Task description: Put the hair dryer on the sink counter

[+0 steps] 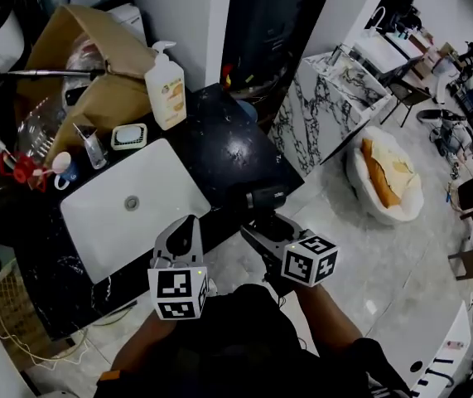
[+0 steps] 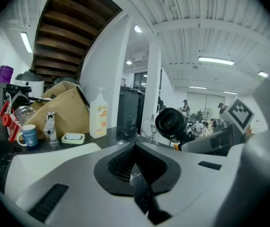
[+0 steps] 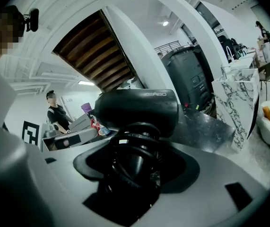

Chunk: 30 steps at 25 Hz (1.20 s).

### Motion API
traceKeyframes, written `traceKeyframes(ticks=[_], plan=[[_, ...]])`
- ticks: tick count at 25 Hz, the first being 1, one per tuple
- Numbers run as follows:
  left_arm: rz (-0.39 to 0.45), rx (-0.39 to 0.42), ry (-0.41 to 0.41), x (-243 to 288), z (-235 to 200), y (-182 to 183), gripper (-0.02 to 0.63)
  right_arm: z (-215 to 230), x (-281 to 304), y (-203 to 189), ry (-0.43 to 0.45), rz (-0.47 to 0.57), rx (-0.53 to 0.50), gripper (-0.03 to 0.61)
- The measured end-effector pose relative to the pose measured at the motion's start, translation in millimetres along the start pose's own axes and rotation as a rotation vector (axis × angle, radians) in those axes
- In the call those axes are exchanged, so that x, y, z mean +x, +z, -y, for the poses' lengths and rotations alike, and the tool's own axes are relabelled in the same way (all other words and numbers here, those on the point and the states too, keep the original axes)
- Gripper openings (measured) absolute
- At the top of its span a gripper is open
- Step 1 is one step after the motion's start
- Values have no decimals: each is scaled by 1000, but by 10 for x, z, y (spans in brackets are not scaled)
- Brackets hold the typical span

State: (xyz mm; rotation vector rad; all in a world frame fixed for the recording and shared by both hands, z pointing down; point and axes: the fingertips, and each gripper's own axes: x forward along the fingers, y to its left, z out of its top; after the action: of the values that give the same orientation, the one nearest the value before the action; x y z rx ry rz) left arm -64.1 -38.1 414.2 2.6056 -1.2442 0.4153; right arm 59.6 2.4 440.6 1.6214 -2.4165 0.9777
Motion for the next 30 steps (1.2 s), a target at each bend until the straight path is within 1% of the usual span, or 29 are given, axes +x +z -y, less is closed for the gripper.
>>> traceKeyframes(ticks=[6, 14, 19, 25, 30], plan=[[-9, -30, 42, 220, -242, 16, 8, 133, 431, 178, 2, -62, -39, 304], [-27, -85, 156, 637, -558, 105, 8, 499, 1101, 499, 33, -173, -105, 304], [-28, -99, 219, 936, -748, 229, 8, 681, 1542, 716, 53, -236, -154, 304], [-61, -126, 280, 1282, -991, 209, 8, 880, 2092, 820, 58, -330, -208, 304], [-95, -149, 327, 1492, -1195, 148, 8, 995, 2516, 804, 45, -412, -259, 304]])
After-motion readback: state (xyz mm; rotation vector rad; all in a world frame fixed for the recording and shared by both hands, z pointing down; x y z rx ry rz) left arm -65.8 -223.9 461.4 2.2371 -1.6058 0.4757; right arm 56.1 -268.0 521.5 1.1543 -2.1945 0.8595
